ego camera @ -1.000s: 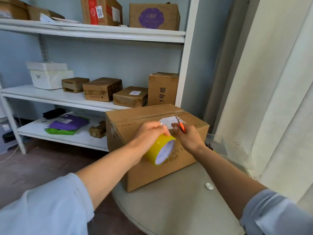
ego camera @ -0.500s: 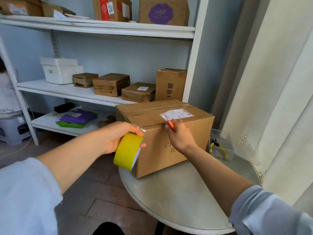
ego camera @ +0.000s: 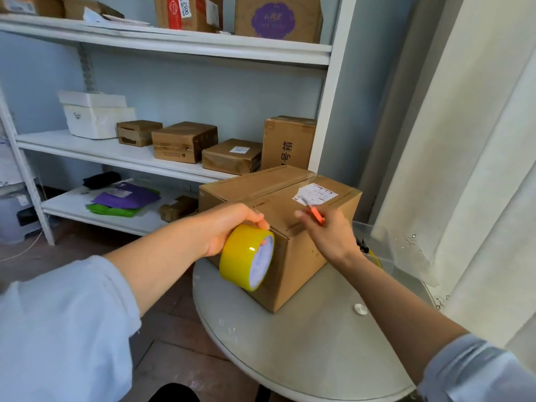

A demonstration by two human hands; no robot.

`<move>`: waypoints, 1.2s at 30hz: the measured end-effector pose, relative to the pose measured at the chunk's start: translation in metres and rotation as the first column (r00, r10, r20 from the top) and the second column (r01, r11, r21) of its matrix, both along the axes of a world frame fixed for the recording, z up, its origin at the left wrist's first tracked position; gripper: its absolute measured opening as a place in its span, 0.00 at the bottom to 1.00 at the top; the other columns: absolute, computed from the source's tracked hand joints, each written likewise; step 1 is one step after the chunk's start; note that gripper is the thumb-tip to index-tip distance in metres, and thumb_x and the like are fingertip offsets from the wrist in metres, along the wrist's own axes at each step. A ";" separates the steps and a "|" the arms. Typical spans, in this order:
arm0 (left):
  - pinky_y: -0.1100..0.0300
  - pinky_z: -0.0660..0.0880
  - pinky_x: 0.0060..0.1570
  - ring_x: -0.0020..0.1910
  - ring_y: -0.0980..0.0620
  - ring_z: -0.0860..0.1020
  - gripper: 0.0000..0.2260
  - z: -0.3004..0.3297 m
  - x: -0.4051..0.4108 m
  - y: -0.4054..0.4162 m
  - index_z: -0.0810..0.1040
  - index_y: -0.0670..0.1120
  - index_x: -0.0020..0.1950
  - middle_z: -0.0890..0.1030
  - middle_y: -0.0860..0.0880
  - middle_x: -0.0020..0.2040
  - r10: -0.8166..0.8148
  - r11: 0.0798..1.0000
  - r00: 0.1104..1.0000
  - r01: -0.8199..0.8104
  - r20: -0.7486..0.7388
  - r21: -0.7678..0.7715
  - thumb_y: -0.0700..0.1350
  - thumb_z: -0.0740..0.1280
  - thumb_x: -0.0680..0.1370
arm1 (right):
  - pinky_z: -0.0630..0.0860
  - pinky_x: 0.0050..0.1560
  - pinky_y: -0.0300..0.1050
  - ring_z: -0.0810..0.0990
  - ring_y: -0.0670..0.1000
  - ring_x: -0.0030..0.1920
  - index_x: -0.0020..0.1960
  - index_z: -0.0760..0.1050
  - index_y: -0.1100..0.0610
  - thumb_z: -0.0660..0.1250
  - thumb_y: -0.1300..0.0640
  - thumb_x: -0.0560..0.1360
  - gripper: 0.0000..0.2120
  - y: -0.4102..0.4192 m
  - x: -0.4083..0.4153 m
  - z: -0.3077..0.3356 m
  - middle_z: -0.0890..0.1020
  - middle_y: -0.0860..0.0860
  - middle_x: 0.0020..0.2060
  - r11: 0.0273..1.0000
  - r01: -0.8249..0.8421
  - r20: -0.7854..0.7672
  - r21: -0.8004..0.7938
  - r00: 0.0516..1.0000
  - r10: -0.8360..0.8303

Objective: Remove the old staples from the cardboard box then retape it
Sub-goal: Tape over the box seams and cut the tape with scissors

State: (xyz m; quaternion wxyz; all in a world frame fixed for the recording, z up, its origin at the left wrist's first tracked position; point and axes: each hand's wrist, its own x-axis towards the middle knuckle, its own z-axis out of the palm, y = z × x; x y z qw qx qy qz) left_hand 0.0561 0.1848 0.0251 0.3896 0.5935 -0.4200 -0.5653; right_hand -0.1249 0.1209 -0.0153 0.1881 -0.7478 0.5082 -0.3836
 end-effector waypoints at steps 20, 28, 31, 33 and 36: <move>0.61 0.77 0.38 0.42 0.55 0.80 0.05 -0.006 -0.042 -0.001 0.81 0.48 0.48 0.83 0.50 0.44 -0.193 0.974 0.975 0.203 0.108 -0.098 0.40 0.67 0.76 | 0.70 0.30 0.31 0.73 0.45 0.29 0.34 0.78 0.62 0.74 0.55 0.70 0.12 0.030 -0.019 0.037 0.76 0.53 0.28 0.941 -0.294 0.226 0.169 0.941 0.253; 0.59 0.79 0.40 0.46 0.54 0.82 0.10 -0.015 -0.050 -0.001 0.81 0.46 0.55 0.83 0.49 0.47 -0.201 0.970 0.977 0.209 0.069 -0.127 0.43 0.70 0.75 | 0.79 0.39 0.35 0.81 0.46 0.36 0.37 0.81 0.49 0.74 0.56 0.70 0.05 0.025 -0.021 0.032 0.83 0.47 0.33 0.986 -0.142 0.065 0.092 0.989 0.136; 0.61 0.78 0.37 0.44 0.55 0.81 0.08 -0.014 -0.050 -0.001 0.80 0.46 0.54 0.83 0.49 0.45 -0.200 0.971 0.978 0.207 0.066 -0.120 0.42 0.70 0.75 | 0.78 0.40 0.35 0.81 0.46 0.38 0.40 0.82 0.52 0.74 0.56 0.71 0.01 0.024 -0.019 0.030 0.83 0.49 0.36 0.986 -0.135 0.086 0.094 0.988 0.128; 0.62 0.78 0.36 0.42 0.55 0.81 0.06 -0.014 -0.047 -0.001 0.80 0.46 0.51 0.83 0.49 0.43 -0.186 0.974 0.979 0.195 0.083 -0.117 0.41 0.70 0.75 | 0.76 0.42 0.33 0.81 0.45 0.40 0.44 0.83 0.56 0.73 0.59 0.72 0.02 0.024 -0.020 0.030 0.83 0.48 0.38 0.974 -0.183 0.075 0.134 0.982 0.174; 0.61 0.78 0.38 0.43 0.56 0.81 0.05 -0.019 -0.042 0.000 0.81 0.48 0.48 0.83 0.51 0.43 -0.169 0.977 0.979 0.182 0.117 -0.107 0.41 0.70 0.74 | 0.79 0.51 0.42 0.82 0.46 0.43 0.45 0.84 0.54 0.72 0.60 0.72 0.03 0.023 -0.016 0.028 0.84 0.47 0.40 0.976 -0.168 -0.026 0.141 0.984 0.174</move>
